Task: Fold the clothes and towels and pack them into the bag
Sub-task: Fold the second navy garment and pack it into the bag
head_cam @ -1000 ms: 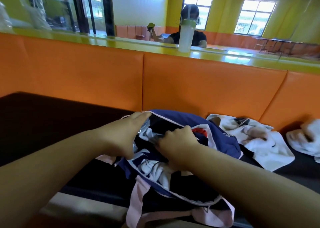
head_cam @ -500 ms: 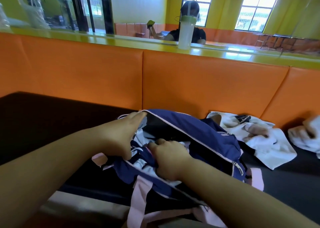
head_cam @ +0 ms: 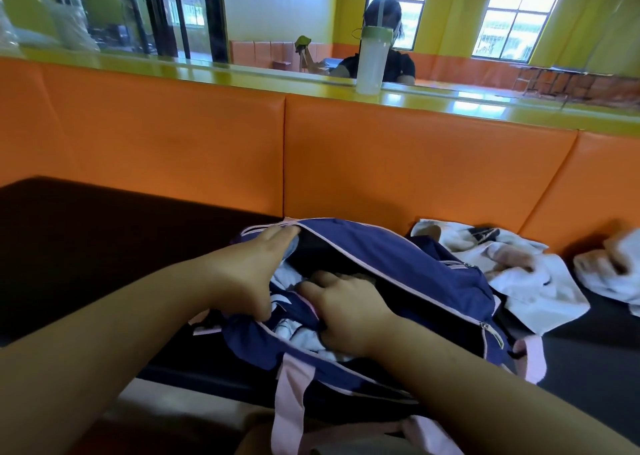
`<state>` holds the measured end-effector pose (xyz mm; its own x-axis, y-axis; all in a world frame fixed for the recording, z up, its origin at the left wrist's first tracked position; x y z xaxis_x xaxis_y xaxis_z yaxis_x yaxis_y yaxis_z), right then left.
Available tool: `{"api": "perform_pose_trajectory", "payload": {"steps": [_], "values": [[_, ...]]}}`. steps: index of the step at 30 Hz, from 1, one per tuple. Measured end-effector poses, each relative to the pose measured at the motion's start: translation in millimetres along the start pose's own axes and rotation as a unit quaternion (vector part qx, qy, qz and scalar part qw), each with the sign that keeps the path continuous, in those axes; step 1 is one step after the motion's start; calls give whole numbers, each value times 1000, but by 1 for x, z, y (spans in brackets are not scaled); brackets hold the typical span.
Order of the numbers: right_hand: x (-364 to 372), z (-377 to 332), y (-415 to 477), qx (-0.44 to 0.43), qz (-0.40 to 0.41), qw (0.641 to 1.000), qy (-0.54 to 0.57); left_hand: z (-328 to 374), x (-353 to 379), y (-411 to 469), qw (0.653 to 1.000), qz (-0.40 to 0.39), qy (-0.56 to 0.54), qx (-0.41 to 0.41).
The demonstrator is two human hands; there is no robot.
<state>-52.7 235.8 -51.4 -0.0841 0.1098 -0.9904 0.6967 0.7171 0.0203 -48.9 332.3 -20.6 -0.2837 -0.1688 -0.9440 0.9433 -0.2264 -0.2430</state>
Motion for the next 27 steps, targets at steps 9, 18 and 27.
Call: {"api": "perform_pose_trajectory", "payload": {"steps": [9, 18, 27], "values": [[15, -5, -23, -82, -57, 995, -17, -11, 12, 1, 1000, -8, 2, -10], [2, 10, -23, -21, -51, 985, 162, -4, 14, -5, 1000, -1, 14, 3], [71, 2, -22, -8, -237, 969, 65, 5, 27, -5, 1000, -1, 27, 11]]}}
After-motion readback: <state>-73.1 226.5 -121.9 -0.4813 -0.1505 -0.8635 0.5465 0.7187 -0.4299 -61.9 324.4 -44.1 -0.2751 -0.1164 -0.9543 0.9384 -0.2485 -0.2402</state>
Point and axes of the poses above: each hand's wrist, its own y-axis towards the middle knuckle, its own x-axis out of the palm, z = x × y, the point moved 9 cm from there along y, towards the middle knuckle, and after that the axes turned 11 degrees about y, right-handed, at the moved point
